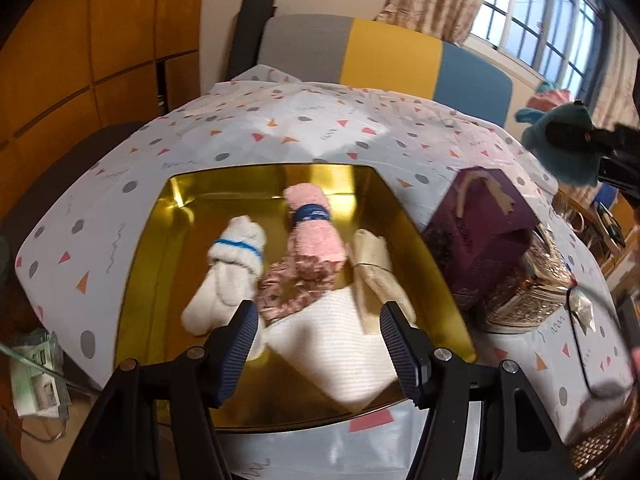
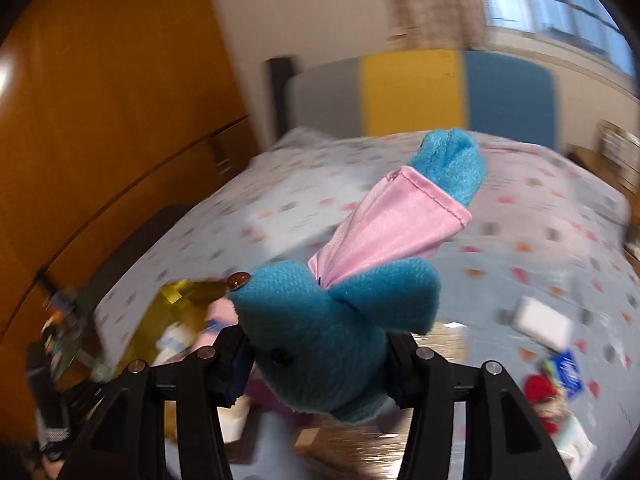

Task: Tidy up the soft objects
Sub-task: 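Carry the blue plush toy into the gold tin and open the right tool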

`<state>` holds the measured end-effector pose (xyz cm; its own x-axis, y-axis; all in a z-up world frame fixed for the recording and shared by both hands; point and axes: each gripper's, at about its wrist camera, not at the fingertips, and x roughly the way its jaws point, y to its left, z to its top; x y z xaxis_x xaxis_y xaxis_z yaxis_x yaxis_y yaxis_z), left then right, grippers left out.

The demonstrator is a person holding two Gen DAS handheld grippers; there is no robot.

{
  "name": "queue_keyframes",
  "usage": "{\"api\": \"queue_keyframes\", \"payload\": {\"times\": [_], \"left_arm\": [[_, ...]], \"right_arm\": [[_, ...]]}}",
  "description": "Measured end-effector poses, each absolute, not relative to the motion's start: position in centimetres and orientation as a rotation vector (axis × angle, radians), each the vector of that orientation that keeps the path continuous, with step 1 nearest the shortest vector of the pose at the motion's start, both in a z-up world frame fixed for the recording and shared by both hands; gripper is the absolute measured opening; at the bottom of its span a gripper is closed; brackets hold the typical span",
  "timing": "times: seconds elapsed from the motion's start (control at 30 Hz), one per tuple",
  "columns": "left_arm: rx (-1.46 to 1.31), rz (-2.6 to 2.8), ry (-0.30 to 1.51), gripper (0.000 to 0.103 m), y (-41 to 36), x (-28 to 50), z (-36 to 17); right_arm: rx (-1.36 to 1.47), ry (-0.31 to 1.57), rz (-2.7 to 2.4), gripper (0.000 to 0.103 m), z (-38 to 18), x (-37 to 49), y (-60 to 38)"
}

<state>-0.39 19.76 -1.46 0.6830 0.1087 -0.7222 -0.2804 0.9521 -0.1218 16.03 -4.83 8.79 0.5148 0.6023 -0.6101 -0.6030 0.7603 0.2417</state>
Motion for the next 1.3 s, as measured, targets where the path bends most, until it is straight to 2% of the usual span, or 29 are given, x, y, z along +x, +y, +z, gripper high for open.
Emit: {"api": "queue_keyframes", "payload": {"times": [0.27, 0.6, 0.67, 0.73, 0.77, 0.87, 1.3], "left_arm": [[-0.286, 0.307, 0.765, 0.065, 23.3, -1.7, -1.4], [-0.291, 0.358, 0.756, 0.065, 25.0, -2.7, -1.4], [-0.295, 0.367, 0.758, 0.065, 25.1, -2.8, -1.4], [-0.291, 0.373, 0.755, 0.066, 25.1, -2.9, -1.3], [-0.292, 0.375, 0.751, 0.067, 25.1, -3.0, -1.3], [-0.292, 0.381, 0.735, 0.071, 25.1, -3.2, -0.9], [-0.266, 0.368, 0.71, 0.071, 24.1, -3.4, -0.2]], "right_arm": [[-0.318, 0.826, 0.958, 0.053, 5.8, 10.6, 7.6], [-0.379, 0.958, 0.901, 0.057, -0.3, 11.7, 14.2], [-0.373, 0.976, 0.881, 0.06, -1.0, 12.4, 14.3], [-0.357, 0.976, 0.872, 0.07, -1.1, 12.7, 14.5], [-0.347, 0.969, 0.862, 0.071, -1.0, 12.7, 14.7], [-0.298, 0.954, 0.863, 0.071, -0.4, 12.8, 14.5], [-0.265, 0.778, 0.795, 0.071, 2.6, 9.2, 9.2]]}}
